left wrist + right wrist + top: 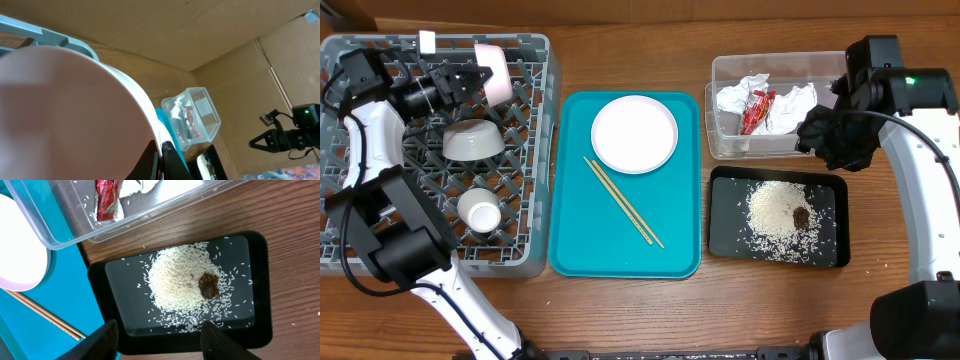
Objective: Sort waste into correct bins and load items into the dishwasher
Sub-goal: 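Carry the pink bowl with the left gripper and set it in the rack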
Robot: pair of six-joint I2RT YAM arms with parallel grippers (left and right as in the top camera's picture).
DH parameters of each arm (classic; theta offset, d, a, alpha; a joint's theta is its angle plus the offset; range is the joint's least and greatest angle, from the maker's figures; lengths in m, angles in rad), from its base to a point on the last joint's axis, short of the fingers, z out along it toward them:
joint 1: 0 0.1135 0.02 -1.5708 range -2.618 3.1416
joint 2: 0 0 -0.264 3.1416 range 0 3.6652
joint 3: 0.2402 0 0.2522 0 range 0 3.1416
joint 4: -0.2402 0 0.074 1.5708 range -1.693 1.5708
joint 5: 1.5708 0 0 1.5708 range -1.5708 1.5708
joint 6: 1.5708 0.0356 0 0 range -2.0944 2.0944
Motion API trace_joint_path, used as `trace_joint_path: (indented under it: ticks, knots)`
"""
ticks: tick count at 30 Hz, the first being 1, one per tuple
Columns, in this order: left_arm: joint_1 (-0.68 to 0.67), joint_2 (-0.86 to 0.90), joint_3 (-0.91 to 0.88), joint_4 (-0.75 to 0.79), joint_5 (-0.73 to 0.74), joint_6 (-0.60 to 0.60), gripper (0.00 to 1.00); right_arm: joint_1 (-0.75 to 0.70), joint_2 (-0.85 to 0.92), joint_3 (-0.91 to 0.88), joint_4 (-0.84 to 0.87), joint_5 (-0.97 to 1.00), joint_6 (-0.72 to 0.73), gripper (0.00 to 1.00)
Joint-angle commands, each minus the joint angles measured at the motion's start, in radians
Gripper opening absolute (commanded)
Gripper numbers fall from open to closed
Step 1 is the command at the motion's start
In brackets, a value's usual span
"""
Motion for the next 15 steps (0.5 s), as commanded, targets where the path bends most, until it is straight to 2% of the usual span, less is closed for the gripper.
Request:
trace_joint_path:
  ticks: [1, 5, 6, 8, 12, 15]
  knots:
    - [0.017, 0.017, 0.006, 0.009, 0.055, -0.005, 0.04, -0.004, -0.022, 0.022, 0.003, 0.006, 0.004, 0.55]
    - [0.018, 0.017, 0.006, 0.056, 0.218, -0.006, 0.04, -0.004, -0.022, 0.022, 0.003, 0.006, 0.004, 0.55]
    - [0.013, 0.017, 0.007, 0.068, 0.23, -0.042, 0.04, -0.004, -0.022, 0.022, 0.003, 0.006, 0.004, 0.55]
    - [0.005, 0.017, 0.007, 0.079, 0.23, -0.085, 0.04, -0.004, -0.022, 0.022, 0.004, 0.006, 0.005, 0.55]
    - [-0.018, 0.017, 0.007, 0.11, 0.222, -0.088, 0.04, -0.004, -0.022, 0.022, 0.003, 0.006, 0.004, 0.55]
    - [-0.02, 0.017, 0.007, 0.112, 0.15, -0.096, 0.04, -0.004, -0.022, 0.022, 0.0, 0.006, 0.005, 0.55]
